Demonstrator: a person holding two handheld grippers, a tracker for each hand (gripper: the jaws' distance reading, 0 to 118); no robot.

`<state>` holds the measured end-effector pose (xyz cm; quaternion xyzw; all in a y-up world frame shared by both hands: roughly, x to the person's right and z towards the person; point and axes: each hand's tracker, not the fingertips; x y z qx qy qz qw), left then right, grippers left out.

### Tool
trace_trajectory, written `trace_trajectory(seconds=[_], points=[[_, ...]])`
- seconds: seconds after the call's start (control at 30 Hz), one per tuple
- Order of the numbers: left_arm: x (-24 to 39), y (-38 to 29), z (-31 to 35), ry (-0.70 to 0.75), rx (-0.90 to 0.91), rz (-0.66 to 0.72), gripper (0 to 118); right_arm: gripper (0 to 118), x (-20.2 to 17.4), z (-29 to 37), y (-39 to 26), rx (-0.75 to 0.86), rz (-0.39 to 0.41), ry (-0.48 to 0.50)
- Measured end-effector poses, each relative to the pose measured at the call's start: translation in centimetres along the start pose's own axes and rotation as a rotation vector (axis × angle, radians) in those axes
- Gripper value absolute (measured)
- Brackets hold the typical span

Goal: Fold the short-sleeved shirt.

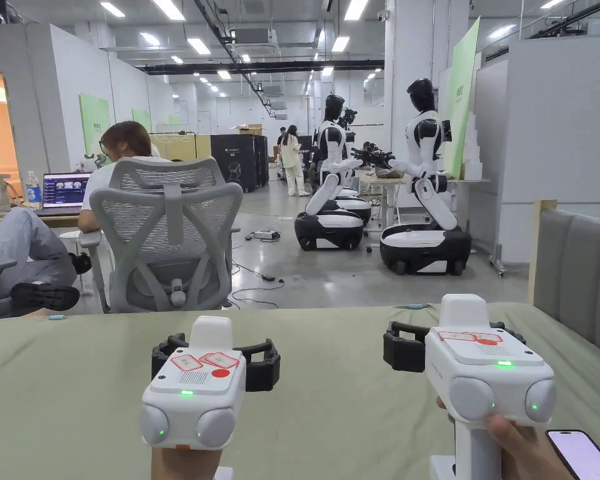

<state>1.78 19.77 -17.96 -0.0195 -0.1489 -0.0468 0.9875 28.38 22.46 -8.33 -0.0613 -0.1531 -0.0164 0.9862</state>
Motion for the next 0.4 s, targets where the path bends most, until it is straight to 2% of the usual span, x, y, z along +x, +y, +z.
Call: trace_trajectory(seconds=[0.23,0.4], points=[[-0.12,-0.42,-0.05,0.002,-0.014,0.002,118,118,0.03,-0.14,-0.17,0.004,0.026,-0.020],[-0.14,-0.45,-0.15,0.000,-0.017,-0.001,118,118,-0.04,-0.87,-0.21,-0.054,-0.017,-0.028]])
